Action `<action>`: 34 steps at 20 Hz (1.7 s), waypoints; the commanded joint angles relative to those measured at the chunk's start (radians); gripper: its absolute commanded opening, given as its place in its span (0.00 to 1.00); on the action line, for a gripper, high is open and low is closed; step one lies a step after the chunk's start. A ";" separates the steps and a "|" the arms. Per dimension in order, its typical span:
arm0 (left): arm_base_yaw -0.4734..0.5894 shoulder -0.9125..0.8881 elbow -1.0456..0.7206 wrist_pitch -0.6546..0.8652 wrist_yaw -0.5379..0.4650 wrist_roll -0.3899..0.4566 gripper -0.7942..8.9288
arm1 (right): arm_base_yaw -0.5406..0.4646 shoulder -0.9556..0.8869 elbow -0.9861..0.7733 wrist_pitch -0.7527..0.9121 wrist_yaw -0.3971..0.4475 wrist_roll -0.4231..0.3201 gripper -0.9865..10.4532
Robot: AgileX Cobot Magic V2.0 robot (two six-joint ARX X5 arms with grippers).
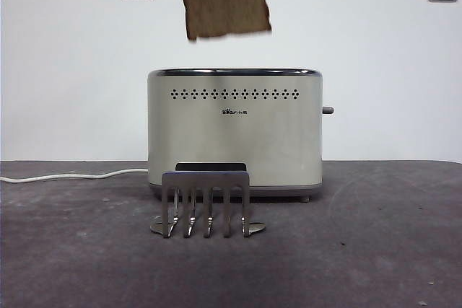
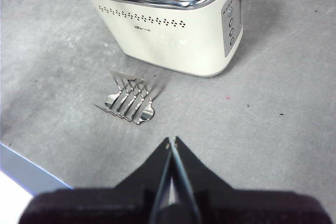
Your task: Pick up a slice of bread from the rack,put the bread on the toaster,press the button
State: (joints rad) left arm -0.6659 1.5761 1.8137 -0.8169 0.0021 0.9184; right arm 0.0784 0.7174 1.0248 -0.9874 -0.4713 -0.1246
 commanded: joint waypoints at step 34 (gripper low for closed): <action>0.102 0.113 -0.006 0.077 0.078 -0.460 0.41 | 0.000 0.479 0.002 0.713 -0.090 0.256 0.08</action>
State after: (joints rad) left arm -0.5591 1.7103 1.8175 -0.7437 0.0727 0.5587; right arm 0.0784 1.1831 1.0248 -0.2878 -0.5533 0.0772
